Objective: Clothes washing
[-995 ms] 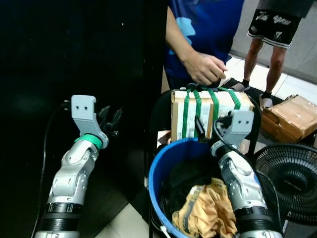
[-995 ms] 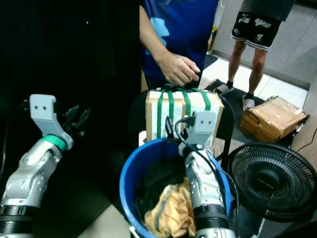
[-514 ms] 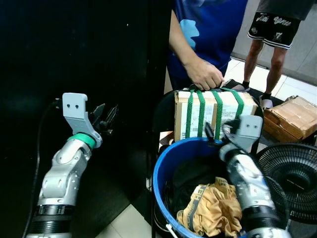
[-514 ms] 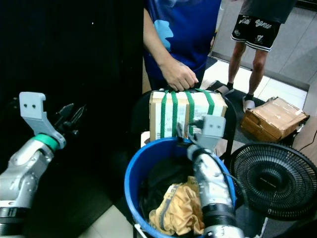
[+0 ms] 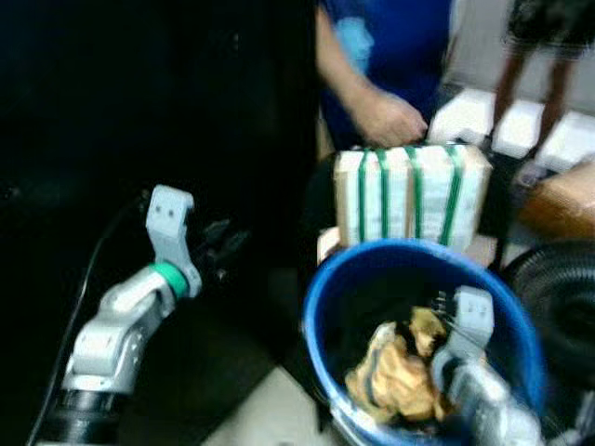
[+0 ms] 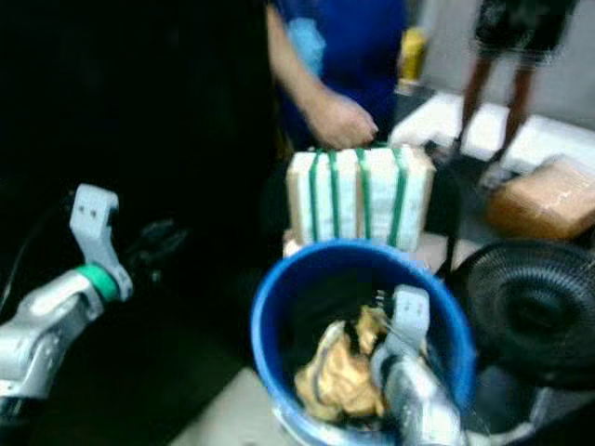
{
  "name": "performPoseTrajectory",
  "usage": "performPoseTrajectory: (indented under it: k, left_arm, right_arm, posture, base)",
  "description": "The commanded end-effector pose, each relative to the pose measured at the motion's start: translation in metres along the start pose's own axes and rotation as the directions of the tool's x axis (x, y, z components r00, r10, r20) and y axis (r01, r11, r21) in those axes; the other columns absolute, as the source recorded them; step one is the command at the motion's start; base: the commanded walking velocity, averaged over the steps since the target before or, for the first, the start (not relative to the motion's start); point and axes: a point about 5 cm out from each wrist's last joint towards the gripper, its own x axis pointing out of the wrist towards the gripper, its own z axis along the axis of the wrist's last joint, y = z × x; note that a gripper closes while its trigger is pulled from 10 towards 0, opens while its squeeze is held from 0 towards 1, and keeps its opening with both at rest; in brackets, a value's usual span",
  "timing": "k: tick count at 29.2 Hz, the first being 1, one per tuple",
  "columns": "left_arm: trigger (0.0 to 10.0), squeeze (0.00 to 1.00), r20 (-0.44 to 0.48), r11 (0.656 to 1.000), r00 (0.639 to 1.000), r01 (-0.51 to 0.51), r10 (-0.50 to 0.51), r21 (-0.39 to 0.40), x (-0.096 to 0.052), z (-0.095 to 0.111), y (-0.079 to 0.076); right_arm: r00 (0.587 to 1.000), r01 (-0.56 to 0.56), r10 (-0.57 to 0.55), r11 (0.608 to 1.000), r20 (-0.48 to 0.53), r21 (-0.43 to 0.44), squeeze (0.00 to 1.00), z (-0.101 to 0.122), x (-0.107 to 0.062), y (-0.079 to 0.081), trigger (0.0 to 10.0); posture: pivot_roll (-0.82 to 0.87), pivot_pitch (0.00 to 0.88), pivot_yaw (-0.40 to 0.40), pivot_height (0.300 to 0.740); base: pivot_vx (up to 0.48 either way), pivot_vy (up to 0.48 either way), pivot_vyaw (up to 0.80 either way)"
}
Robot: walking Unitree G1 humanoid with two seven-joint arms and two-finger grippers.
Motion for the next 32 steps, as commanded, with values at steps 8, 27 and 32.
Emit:
performPoseTrajectory:
  k: [8,27,32]
  left_arm:
    - [10.0,0.00,-0.046,0.989,0.988,0.150,-0.149,0.010,0.011,0.006,-0.009]
    - [10.0,0.00,-0.094,0.959,0.954,0.284,-0.284,-0.007,0.011,-0.003,-0.034]
    - [10.0,0.00,-0.094,0.950,0.946,0.310,-0.311,-0.025,0.010,-0.005,-0.039]
  right_arm:
    - [0.996,-0.083,0.078,0.987,0.036,0.139,0.00,-0.002,-0.006,0.007,10.0]
    - [0.938,-0.169,0.228,0.959,-0.263,0.227,0.00,-0.092,-0.022,0.032,0.0]
    - [0.931,-0.214,0.278,0.941,-0.235,0.262,0.00,-0.087,-0.021,0.038,0.0]
  posture:
    - [0.04,0.131,0.277,0.740]
    - [0.05,0.128,0.291,0.740]
    - [0.05,0.125,0.292,0.740]
  base:
    - [0.000,0.000,0.00]
    - [0.000,0.000,0.00]
    - [0.000,0.000,0.00]
